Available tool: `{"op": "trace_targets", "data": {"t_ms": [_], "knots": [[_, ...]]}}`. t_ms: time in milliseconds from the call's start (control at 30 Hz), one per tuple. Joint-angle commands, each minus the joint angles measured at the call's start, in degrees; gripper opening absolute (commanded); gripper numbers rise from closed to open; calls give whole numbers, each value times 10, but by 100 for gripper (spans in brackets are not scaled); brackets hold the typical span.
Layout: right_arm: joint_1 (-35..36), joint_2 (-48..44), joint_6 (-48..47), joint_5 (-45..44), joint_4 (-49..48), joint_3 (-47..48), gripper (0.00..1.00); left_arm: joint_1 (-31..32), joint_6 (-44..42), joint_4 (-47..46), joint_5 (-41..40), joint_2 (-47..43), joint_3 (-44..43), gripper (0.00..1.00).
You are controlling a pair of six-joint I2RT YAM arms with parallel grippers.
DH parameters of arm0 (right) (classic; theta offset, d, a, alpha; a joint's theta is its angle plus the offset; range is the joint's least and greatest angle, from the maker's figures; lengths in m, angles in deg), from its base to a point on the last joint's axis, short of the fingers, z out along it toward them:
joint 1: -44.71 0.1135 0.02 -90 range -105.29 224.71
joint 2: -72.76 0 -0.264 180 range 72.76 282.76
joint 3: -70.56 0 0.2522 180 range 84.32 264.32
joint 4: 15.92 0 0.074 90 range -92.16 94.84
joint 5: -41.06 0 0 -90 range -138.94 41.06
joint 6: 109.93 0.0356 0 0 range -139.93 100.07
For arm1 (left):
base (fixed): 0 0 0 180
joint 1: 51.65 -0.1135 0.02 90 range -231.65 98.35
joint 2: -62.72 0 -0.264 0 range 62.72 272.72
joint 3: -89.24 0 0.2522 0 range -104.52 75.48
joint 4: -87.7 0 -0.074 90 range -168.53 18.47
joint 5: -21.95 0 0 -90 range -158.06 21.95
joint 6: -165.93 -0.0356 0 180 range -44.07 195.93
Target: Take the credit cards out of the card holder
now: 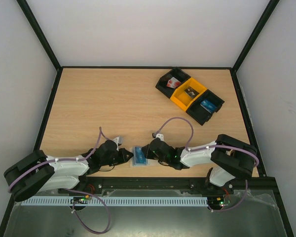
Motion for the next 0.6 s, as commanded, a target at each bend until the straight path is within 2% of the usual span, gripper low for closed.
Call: {"op": "trace_targets", "data": {"t_ms": [0,567], "knots": [[-6,12,-6,-24,21,-8,18,3,-8,69,-24,8,8,11],[-9,27,-13,1,-16,-36,17,5,3,91,-43,-13,20,10]]}}
